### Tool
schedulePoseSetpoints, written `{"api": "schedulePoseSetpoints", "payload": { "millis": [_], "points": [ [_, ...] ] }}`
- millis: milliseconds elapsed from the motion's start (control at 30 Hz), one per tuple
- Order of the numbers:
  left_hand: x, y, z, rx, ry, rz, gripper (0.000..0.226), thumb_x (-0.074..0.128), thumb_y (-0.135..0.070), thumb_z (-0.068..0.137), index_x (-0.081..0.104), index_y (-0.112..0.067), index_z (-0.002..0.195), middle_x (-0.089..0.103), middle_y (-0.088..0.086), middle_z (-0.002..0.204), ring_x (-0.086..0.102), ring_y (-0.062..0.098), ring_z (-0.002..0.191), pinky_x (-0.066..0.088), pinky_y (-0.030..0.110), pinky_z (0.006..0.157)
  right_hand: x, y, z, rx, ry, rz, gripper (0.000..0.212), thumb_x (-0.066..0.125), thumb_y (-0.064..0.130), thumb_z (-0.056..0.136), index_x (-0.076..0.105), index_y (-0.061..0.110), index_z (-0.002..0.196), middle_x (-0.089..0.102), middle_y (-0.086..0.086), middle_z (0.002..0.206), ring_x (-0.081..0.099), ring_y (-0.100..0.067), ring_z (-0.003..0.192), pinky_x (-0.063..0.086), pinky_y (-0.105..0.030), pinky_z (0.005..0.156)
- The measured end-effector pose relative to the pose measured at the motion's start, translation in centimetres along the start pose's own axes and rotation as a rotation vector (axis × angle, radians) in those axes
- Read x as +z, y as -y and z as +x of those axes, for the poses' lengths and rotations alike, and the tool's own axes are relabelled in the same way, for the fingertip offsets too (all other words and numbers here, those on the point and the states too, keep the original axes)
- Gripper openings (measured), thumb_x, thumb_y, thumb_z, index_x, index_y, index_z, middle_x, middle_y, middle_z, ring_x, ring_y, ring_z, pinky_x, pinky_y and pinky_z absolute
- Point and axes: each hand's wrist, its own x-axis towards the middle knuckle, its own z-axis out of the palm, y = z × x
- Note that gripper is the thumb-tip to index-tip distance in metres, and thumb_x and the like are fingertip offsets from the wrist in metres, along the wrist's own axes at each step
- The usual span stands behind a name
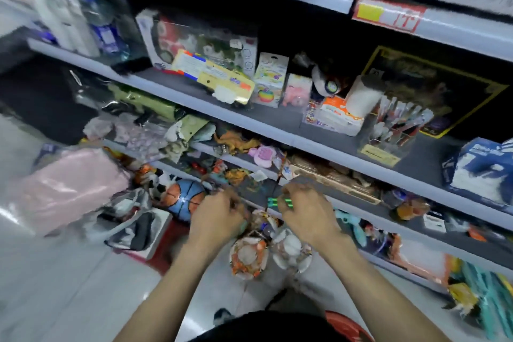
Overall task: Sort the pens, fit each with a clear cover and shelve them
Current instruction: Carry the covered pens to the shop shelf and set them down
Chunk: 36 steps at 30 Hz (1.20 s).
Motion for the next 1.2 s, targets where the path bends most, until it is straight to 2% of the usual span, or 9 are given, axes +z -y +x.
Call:
{"api": "schedulePoseSetpoints", "payload": {
  "millis": [100, 233, 367, 467, 567, 767, 933, 1067, 1200],
  "points": [
    [-0.7, 3.9, -3.6, -0.111, -0.055, -0.023, 0.026, 0.051, -0.044, 0.083, 0.064, -0.022, 0.086, 0.068, 0.000, 0.077, 0.067, 0.031, 0.080, 0.048, 0.036, 0.061, 2.7, 3.8, -0.6, -0.091, 0.044, -0.009, 0.025, 0.052, 0.039, 0.097, 0.063, 0.023, 0.112, 0.069, -0.003, 0.112, 0.064, -0.029, 0.105, 0.054, -0.038, 0.081],
    [-1.3, 7.7, -7.6, -0.354, -0.153, -0.120, 0.026, 0.051, -0.046, 0.080, 0.067, -0.028, 0.090, 0.072, -0.003, 0.087, 0.068, 0.027, 0.088, 0.054, 0.037, 0.070, 5.8, 8.9, -1.1, -0.220, 0.093, 0.010, 0.024, 0.050, 0.044, 0.096, 0.063, 0.025, 0.105, 0.070, -0.002, 0.100, 0.067, -0.026, 0.093, 0.054, -0.037, 0.074],
    [-2.0, 10.0, -9.7, -0.577, -0.242, -0.151, 0.015, 0.055, -0.036, 0.089, 0.053, -0.029, 0.077, 0.063, -0.005, 0.080, 0.061, 0.029, 0.084, 0.041, 0.032, 0.064, 8.1, 13.7, -0.5, -0.381, 0.195, 0.033, 0.021, 0.045, 0.046, 0.095, 0.057, 0.028, 0.094, 0.066, 0.001, 0.094, 0.064, -0.024, 0.087, 0.051, -0.038, 0.069],
    [-2.8, 11.2, -10.8, -0.718, -0.322, -0.164, 0.015, 0.054, -0.037, 0.087, 0.059, -0.026, 0.079, 0.066, -0.007, 0.080, 0.063, 0.026, 0.080, 0.050, 0.033, 0.066, 9.0, 16.3, 0.8, -0.512, 0.266, 0.012, 0.018, 0.045, 0.041, 0.094, 0.055, 0.027, 0.089, 0.064, 0.000, 0.088, 0.063, -0.024, 0.083, 0.045, -0.036, 0.064],
    [-4.0, 12.0, -11.7, -0.841, -0.396, -0.190, 0.020, 0.056, -0.042, 0.085, 0.066, -0.025, 0.087, 0.070, -0.005, 0.083, 0.067, 0.024, 0.082, 0.057, 0.034, 0.070, 9.8, 18.5, 1.8, -0.610, 0.304, 0.017, 0.018, 0.048, 0.037, 0.095, 0.062, 0.024, 0.094, 0.066, 0.000, 0.091, 0.064, -0.023, 0.084, 0.052, -0.039, 0.069],
    [-5.4, 14.1, -13.5, -0.960, -0.502, -0.232, 0.018, 0.055, -0.037, 0.088, 0.068, -0.027, 0.092, 0.071, -0.008, 0.087, 0.066, 0.020, 0.084, 0.056, 0.034, 0.071, 12.5, 22.7, 2.6, -0.790, 0.385, -0.007, 0.018, 0.051, 0.038, 0.094, 0.066, 0.028, 0.098, 0.070, 0.005, 0.094, 0.067, -0.019, 0.086, 0.051, -0.033, 0.067],
    [-7.1, 17.6, -14.5, -0.979, -0.534, -0.361, 0.041, 0.041, -0.054, 0.073, 0.068, -0.028, 0.090, 0.070, -0.011, 0.085, 0.066, 0.014, 0.081, 0.058, 0.036, 0.075, 15.1, 27.9, 4.0, -0.880, 0.447, -0.063, 0.023, 0.046, 0.040, 0.092, 0.064, 0.025, 0.091, 0.070, -0.001, 0.091, 0.068, -0.027, 0.086, 0.053, -0.038, 0.070],
    [-9.1, 22.9, -16.1, -1.040, -0.530, -0.277, 0.023, 0.050, -0.037, 0.087, 0.068, -0.029, 0.100, 0.072, -0.009, 0.099, 0.066, 0.018, 0.090, 0.056, 0.033, 0.076, 17.9, 33.7, 4.0, -0.951, 0.466, -0.131, 0.023, 0.050, 0.037, 0.095, 0.066, 0.021, 0.097, 0.070, -0.003, 0.097, 0.067, -0.027, 0.092, 0.049, -0.036, 0.071],
    [-12.9, 30.0, -19.3, -1.085, -0.516, -0.269, 0.023, 0.051, -0.036, 0.092, 0.068, -0.028, 0.106, 0.072, -0.008, 0.104, 0.067, 0.019, 0.091, 0.055, 0.032, 0.076, 21.0, 42.0, 3.2, -1.003, 0.524, -0.179, 0.020, 0.049, 0.035, 0.095, 0.062, 0.020, 0.093, 0.070, -0.006, 0.100, 0.068, -0.030, 0.094, 0.047, -0.035, 0.072]
  ]
}}
